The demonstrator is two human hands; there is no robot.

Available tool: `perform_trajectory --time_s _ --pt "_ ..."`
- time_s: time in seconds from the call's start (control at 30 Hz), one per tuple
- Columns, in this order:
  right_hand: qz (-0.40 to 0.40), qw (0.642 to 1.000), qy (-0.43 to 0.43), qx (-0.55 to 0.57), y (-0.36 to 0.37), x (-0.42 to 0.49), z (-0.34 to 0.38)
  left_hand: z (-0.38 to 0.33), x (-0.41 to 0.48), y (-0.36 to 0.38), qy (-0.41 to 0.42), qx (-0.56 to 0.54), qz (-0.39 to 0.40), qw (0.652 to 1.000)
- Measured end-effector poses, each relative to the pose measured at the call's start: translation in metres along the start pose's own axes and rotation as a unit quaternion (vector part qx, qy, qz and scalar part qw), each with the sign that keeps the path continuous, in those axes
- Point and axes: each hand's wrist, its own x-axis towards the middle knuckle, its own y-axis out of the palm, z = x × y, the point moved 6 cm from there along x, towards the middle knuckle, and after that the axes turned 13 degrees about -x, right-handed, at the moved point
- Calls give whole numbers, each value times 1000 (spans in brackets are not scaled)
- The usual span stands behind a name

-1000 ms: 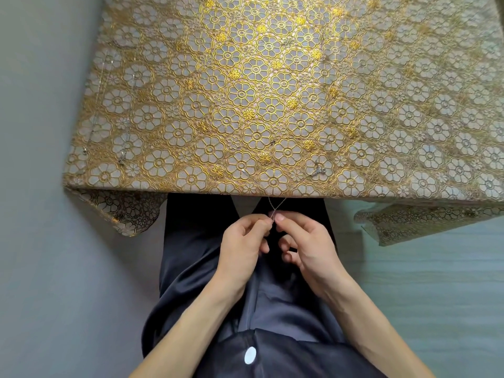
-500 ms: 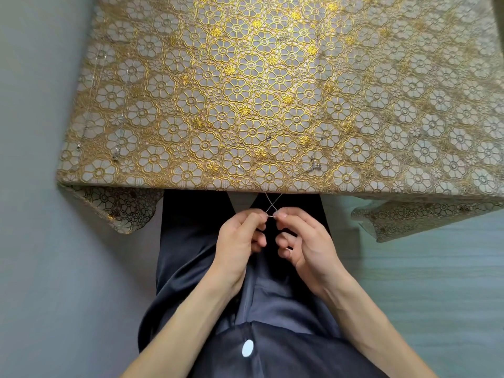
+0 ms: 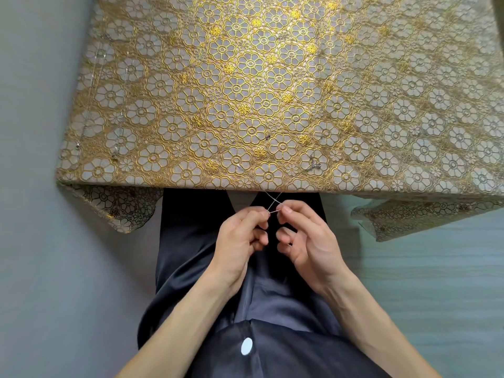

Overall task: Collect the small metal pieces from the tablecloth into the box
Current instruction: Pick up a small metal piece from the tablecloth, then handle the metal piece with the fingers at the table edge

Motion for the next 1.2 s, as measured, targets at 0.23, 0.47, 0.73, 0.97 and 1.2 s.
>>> perform_trajectory --time_s 0.23,0.47,0.73,0.97,1.2 --pt "9 1000 -30 6 0 -4 13 -8 -4 5 27 42 48 998" --pt "38 997 -73 -2 0 -7 35 -65 -10 8 246 232 42 940" --pt "50 994 -90 -38 3 -10 58 -109 6 41 340 538 134 760" --pt "50 991 -67 -103 5 -5 71 -131 11 39 315 462 154 814" --pt "76 982 -80 -152 10 4 76 -142 19 32 302 441 143 833"
